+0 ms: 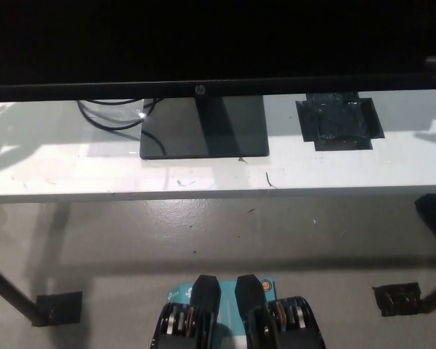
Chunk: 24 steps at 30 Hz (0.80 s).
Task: The monitor is placed at the center of the table and the robot uses both its hand to grab the left and right sides of the monitor to tilt the angle of the monitor downwards
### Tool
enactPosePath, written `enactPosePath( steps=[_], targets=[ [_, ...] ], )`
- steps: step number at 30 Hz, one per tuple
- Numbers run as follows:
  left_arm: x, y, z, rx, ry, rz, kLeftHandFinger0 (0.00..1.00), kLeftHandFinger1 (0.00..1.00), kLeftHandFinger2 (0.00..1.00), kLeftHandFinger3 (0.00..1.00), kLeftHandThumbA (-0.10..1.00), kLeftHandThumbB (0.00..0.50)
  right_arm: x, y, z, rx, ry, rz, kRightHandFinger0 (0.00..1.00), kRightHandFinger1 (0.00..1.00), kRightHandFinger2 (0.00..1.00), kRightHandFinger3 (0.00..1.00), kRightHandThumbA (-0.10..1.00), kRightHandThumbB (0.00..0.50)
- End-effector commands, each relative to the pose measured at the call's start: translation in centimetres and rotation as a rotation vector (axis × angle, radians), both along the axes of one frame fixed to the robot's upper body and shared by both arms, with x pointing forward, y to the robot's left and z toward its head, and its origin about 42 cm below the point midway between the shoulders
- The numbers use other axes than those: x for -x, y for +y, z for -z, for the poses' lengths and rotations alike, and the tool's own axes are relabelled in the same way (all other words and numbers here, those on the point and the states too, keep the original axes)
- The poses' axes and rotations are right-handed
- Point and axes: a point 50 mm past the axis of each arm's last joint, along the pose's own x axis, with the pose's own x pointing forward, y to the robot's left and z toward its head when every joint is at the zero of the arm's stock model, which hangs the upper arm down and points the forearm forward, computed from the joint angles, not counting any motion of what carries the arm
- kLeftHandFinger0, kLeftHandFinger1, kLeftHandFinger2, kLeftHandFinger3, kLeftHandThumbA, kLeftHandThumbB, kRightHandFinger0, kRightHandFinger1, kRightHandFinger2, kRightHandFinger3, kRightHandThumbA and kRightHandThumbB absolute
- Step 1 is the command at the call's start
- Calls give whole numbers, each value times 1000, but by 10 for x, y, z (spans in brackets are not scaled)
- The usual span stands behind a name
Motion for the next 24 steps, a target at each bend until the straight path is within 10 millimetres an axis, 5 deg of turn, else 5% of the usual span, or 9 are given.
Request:
enactPosePath(
  steps=[1,6,9,14,16,19,22,23,24],
  targets=[
    [-6,-7,-36,-48,-87,54,1000,1000,1000,1000,879,437,-8,24,-51,130,-128,-242,1000,1000,1000,1000,832,500],
    [-5,-7,-37,-69,-85,45,1000,1000,1000,1000,874,412,-18,38,-50,327,-59,-225,1000,1000,1000,1000,660,500],
    [-6,-10,-37,-69,-80,48,1000,1000,1000,1000,870,422,-24,48,-48,515,-54,-214,1000,1000,1000,1000,728,500],
    [-10,-14,-39,-60,-73,56,1000,1000,1000,1000,848,416,-30,60,-46,608,-41,-209,1000,1000,1000,1000,640,500],
    [-16,-23,-41,-57,-77,73,1000,1000,1000,1000,832,407,-36,83,-45,699,-35,-229,1000,1000,1000,1000,620,484],
    [-19,-26,-42,-58,-82,80,1000,1000,1000,1000,840,414,-39,91,-45,734,-47,-218,1000,1000,1000,1000,715,500],
    [-26,-37,-46,-74,-80,88,1000,1000,1000,1000,843,391,-42,104,-45,789,-67,-223,1000,1000,1000,1000,944,431],
    [-28,-39,-47,-83,-74,87,1000,1000,1000,1000,861,401,-43,107,-45,807,-71,-219,1000,1000,1000,1000,975,372],
    [-28,-39,-46,-84,-74,87,1000,1000,1000,1000,864,400,-43,107,-45,809,-71,-218,1000,1000,1000,1000,980,369]
  ],
)
